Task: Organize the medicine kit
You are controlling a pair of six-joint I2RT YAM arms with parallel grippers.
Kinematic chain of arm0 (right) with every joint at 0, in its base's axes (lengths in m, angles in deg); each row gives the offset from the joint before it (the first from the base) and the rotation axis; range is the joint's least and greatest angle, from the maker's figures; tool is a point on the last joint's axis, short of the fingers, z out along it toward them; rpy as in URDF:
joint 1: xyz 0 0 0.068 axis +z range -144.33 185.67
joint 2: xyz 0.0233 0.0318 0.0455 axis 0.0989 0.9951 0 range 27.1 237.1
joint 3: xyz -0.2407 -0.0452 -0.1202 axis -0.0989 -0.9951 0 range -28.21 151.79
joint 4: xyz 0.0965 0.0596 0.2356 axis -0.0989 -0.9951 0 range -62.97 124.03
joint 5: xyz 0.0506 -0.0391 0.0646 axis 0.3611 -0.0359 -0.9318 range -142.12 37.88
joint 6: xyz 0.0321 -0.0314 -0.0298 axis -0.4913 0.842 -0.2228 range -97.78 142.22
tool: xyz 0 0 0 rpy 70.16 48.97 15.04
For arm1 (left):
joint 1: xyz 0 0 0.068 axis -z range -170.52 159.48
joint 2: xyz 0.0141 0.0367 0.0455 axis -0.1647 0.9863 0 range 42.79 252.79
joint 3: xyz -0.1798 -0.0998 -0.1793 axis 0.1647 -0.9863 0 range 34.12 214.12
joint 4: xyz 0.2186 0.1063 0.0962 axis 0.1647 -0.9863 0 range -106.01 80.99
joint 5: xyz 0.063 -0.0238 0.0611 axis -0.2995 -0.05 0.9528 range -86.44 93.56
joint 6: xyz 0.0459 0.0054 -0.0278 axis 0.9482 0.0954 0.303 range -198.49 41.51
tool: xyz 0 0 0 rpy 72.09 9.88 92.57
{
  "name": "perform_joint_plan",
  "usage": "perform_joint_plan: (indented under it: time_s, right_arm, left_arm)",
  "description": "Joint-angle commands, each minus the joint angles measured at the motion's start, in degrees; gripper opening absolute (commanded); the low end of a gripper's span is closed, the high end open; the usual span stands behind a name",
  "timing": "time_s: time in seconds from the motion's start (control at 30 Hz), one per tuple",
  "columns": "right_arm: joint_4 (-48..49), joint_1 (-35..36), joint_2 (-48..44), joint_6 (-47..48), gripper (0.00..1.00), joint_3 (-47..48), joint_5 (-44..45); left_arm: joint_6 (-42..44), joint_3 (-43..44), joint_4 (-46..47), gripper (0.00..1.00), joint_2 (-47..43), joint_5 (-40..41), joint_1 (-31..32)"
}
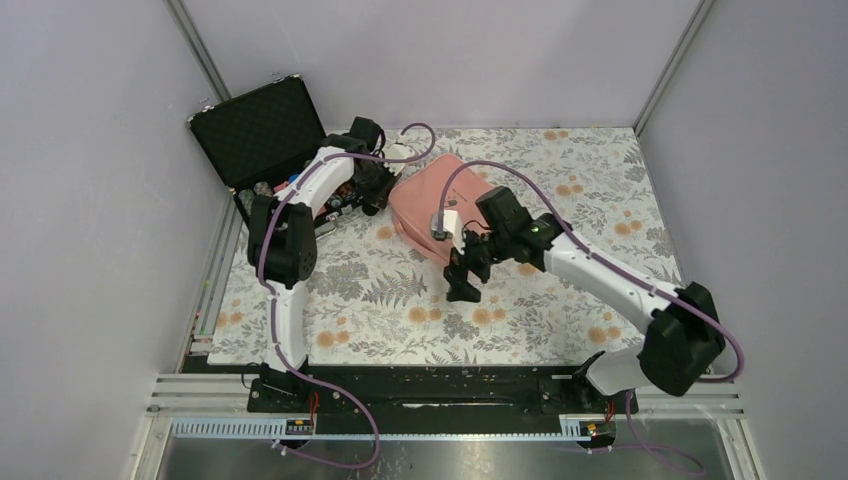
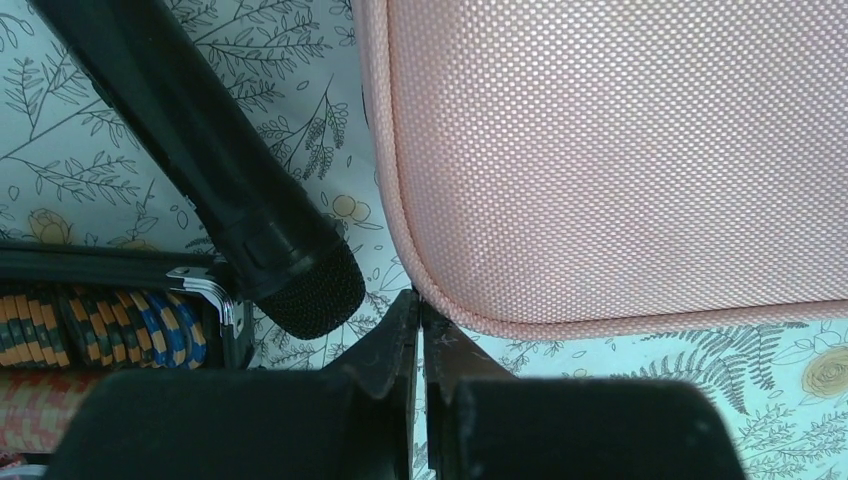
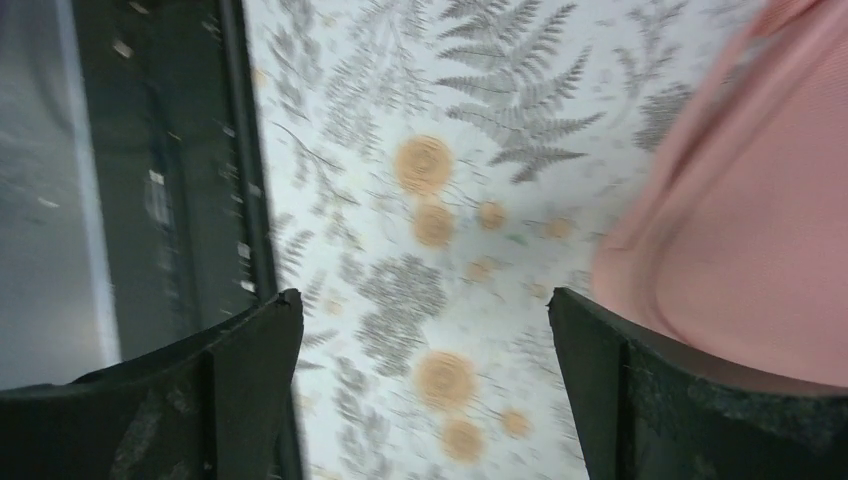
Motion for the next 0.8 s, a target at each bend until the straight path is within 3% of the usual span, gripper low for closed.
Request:
perform_joint_plan:
  time_s: [0.0, 0.1, 0.33, 0.43, 0.6, 0.77]
  right_arm:
    - [-6.44, -0.49, -6.65, 28.19, 0.99, -0.96, 9.89]
    - [-8.07, -0.54, -3.76, 38.88, 1.0, 0.7, 16.48]
    - [4.0, -0.5, 1.22, 52.83, 0.95, -2.68, 20.36]
    - [9.38, -0.5, 3.87, 55.04, 0.9, -3.3, 22.22]
    - [21.16, -0.45, 8.27, 56.51, 0.7, -5.41, 27.16]
    - [28.65, -0.32, 11.9, 51.04, 0.56, -5.6, 29.29]
  left_arm:
    - [1.23, 1.5, 3.77, 0.0, 1.5, -0.52, 1.13]
    - [1.39, 3.03, 3.82, 0.0, 2.72, -0.04, 1.31]
    - [2.14, 3.68, 3.88, 0.0, 3.52, -0.43, 1.48]
    - [3.07, 3.27, 3.46, 0.0, 3.36, -0.53, 1.53]
    - [4.13, 2.26, 1.76, 0.0, 2.79, -1.34, 2.35]
    - [4.4, -3.79, 0.73, 0.0, -0.33, -1.51, 4.81]
